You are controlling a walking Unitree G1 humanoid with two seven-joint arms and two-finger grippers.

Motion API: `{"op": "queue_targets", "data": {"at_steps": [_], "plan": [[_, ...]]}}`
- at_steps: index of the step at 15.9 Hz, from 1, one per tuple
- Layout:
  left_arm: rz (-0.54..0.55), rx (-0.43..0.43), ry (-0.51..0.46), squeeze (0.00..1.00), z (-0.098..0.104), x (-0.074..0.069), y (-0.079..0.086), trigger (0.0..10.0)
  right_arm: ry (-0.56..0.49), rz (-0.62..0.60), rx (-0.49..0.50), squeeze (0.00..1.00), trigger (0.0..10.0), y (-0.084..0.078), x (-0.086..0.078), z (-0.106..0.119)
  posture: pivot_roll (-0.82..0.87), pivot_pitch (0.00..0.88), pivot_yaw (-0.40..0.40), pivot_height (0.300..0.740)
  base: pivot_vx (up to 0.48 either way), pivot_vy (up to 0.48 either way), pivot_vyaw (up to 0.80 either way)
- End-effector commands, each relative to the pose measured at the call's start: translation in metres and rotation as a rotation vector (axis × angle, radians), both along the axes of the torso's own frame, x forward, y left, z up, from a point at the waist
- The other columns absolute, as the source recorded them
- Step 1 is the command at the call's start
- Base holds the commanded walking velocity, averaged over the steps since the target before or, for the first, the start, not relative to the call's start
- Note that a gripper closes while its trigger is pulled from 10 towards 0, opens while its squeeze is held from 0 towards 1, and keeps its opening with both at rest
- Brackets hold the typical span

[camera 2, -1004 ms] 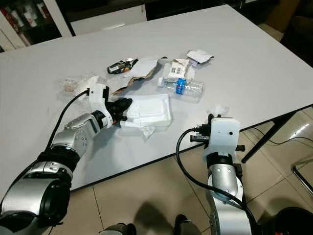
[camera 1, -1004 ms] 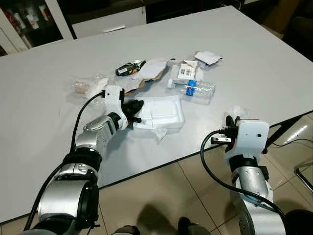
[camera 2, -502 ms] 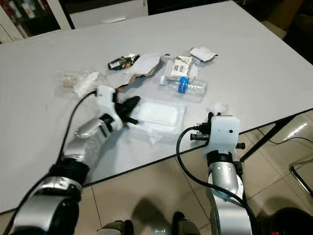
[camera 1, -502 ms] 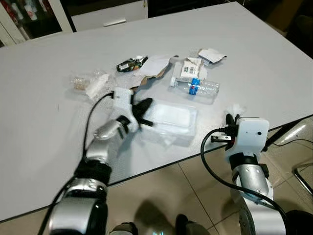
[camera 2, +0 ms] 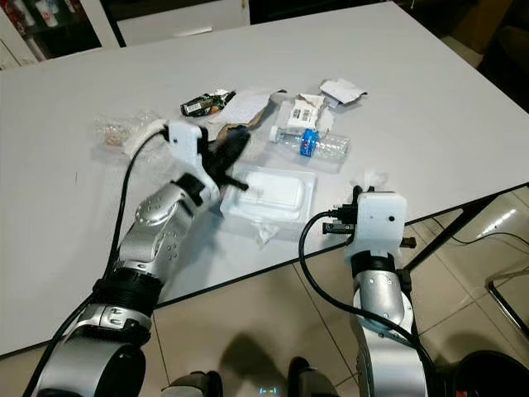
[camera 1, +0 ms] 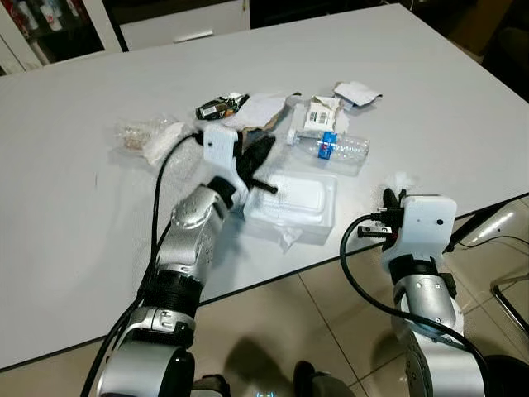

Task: Picking trash to rubbish bin

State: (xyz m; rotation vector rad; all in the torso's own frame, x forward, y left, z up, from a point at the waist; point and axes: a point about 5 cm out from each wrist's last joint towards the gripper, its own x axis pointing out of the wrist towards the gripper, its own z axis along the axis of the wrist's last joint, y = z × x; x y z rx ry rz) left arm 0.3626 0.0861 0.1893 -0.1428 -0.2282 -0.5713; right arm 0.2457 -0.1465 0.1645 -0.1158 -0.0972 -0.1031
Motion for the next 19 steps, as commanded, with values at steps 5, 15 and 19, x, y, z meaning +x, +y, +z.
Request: {"op": "queue_targets", "data": {"at_steps": [5, 15, 19], "plan": [[0.142, -0.016, -0.201, 0.0, 0.056, 0.006, -0.001, 0.0, -0.001, 0.002, -0.008, 0.0, 10.0, -0.002, -0.001, -0.001, 0.11, 0.146, 0.016, 0.74, 0.0, 0.0, 0.0], [0.193, 0.07, -0.06, 0.0, 0.022, 0.008, 0.004, 10.0, 0.002, -0.015, -0.002, 0.0, 10.0, -0.005, 0.001, 0.0, 0.11, 0.145, 0.011, 0.74, 0.0, 0.0, -0.15], [0.187, 0.068, -0.037, 0.0, 0.018, 0.007, 0.001, 10.0, 0.004, -0.015, -0.004, 0.0, 10.0, -0.004, 0.0, 0.0, 0.11, 0.147, 0.01, 0.74, 0.0, 0.0, -0.79]]}}
